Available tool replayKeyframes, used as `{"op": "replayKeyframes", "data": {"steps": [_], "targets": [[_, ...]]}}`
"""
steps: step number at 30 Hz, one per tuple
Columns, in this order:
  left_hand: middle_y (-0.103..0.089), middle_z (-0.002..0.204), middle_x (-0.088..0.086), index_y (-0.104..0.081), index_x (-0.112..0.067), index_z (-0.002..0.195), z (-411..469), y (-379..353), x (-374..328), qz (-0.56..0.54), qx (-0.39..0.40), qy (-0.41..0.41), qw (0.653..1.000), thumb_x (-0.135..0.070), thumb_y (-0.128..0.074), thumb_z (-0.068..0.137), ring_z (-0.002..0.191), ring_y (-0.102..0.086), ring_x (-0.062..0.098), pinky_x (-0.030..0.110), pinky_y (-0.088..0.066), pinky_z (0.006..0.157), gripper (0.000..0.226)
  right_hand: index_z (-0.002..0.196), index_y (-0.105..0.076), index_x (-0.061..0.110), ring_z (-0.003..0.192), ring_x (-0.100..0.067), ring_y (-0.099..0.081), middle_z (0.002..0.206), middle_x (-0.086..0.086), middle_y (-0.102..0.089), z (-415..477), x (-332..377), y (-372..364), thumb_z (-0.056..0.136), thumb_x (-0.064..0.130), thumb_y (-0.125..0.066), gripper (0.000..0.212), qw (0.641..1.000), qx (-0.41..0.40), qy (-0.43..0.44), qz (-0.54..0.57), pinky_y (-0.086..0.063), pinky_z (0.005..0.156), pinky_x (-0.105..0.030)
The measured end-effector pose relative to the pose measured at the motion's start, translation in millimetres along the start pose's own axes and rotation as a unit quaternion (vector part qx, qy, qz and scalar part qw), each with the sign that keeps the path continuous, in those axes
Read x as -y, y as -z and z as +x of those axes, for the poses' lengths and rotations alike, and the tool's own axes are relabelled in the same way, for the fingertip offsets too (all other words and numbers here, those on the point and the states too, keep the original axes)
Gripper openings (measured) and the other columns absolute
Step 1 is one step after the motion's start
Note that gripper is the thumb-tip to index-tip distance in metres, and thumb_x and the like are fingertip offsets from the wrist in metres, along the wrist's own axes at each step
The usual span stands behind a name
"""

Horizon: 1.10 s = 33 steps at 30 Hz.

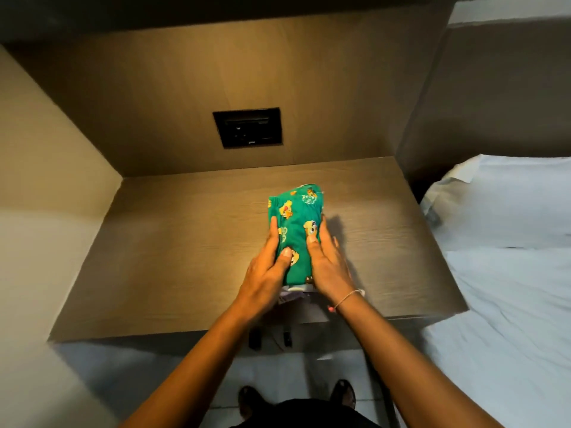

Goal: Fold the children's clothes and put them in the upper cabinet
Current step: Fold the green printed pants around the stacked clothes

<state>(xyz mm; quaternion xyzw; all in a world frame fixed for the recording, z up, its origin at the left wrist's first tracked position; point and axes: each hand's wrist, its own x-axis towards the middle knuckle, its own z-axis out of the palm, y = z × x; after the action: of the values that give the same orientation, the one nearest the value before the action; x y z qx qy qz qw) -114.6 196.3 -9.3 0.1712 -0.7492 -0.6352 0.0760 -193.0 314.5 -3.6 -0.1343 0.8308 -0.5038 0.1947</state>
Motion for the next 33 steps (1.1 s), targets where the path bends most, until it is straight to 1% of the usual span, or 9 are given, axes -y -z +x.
{"op": "replayKeyframes", "data": {"steps": [2,5,9,13,15,18,24,28,33], "targets": [[-0.045,0.144,-0.019,-0.01,-0.065,0.138,-4,31,6,0.051,-0.015,0.02,0.998,-0.05,-0.046,0.087,0.125,-0.055,0.014,0.041,-0.048,0.102,0.064,0.153,-0.003,0.037,0.142,-0.034,-0.028,0.157,-0.012,-0.027,0,11,-26,0.098,0.058,-0.019,0.061,0.998,0.021,-0.001,-0.055,-0.029,0.114,-0.049],[-0.031,0.157,-0.002,-0.002,-0.034,0.152,-9,64,18,0.162,-0.007,0.05,0.985,-0.042,-0.039,0.088,0.136,-0.043,0.021,0.044,-0.039,0.11,0.074,0.154,-0.002,0.024,0.126,-0.038,-0.045,0.143,-0.02,-0.038,-3,20,-55,0.102,0.045,-0.027,0.062,0.98,0.045,0.002,-0.192,-0.04,0.101,-0.044],[-0.024,0.16,0.002,-0.001,-0.027,0.154,-17,76,32,0.289,-0.014,0.016,0.957,-0.043,-0.038,0.092,0.14,-0.035,0.02,0.034,-0.028,0.115,0.074,0.153,-0.008,0.02,0.119,-0.033,-0.044,0.132,-0.016,-0.043,-6,18,-61,0.099,0.048,-0.03,0.065,0.946,-0.003,0.037,-0.323,-0.042,0.095,-0.045],[-0.032,0.156,0.0,0.001,-0.029,0.154,-18,82,41,0.332,-0.077,-0.003,0.94,-0.045,-0.037,0.099,0.131,-0.038,0.022,0.044,-0.036,0.107,0.069,0.153,-0.004,0.028,0.128,-0.035,-0.041,0.144,-0.016,-0.039,-1,7,-45,0.098,0.053,-0.034,0.068,0.964,0.023,0.004,-0.264,-0.039,0.101,-0.045],[-0.045,0.144,0.006,-0.002,-0.026,0.155,-15,79,40,0.335,-0.069,0.005,0.94,-0.043,-0.035,0.101,0.121,-0.045,0.022,0.041,-0.042,0.101,0.066,0.153,-0.001,0.03,0.131,-0.036,-0.041,0.148,-0.015,-0.037,2,6,-50,0.098,0.053,-0.031,0.067,0.969,0.042,-0.003,-0.245,-0.037,0.104,-0.046],[-0.049,0.126,0.011,-0.003,-0.023,0.155,-4,70,36,0.343,-0.059,0.003,0.938,-0.04,-0.031,0.102,0.108,-0.053,0.023,0.043,-0.048,0.092,0.062,0.152,0.004,0.033,0.123,-0.034,-0.048,0.14,-0.016,-0.042,6,10,-67,0.099,0.054,-0.025,0.065,0.971,0.04,0.001,-0.234,-0.043,0.1,-0.048],[-0.044,0.115,0.004,-0.002,-0.026,0.154,7,75,46,0.304,-0.044,-0.014,0.951,-0.041,-0.03,0.103,0.094,-0.053,0.012,0.033,-0.054,0.079,0.06,0.149,0.008,0.042,0.128,-0.031,-0.047,0.147,-0.009,-0.042,9,10,-79,0.098,0.057,-0.022,0.062,0.979,0.012,-0.006,-0.203,-0.042,0.103,-0.047],[-0.042,0.112,0.0,-0.006,-0.027,0.154,9,79,44,0.27,-0.035,-0.037,0.961,-0.039,-0.032,0.103,0.086,-0.048,0.002,0.008,-0.039,0.066,0.058,0.151,0.002,0.042,0.129,-0.029,-0.047,0.152,-0.007,-0.038,2,16,-80,0.1,0.052,-0.028,0.06,0.995,0.008,-0.022,-0.097,-0.041,0.105,-0.048],[-0.042,0.108,-0.002,-0.01,-0.03,0.154,-26,76,22,0.224,-0.054,-0.06,0.971,-0.041,-0.034,0.103,0.089,-0.055,0.004,0.007,-0.048,0.062,0.057,0.153,-0.001,0.035,0.136,-0.025,-0.041,0.156,-0.003,-0.032,-36,31,-69,0.101,0.047,-0.03,0.06,0.999,0.0,0.023,-0.032,-0.038,0.108,-0.05]]}}
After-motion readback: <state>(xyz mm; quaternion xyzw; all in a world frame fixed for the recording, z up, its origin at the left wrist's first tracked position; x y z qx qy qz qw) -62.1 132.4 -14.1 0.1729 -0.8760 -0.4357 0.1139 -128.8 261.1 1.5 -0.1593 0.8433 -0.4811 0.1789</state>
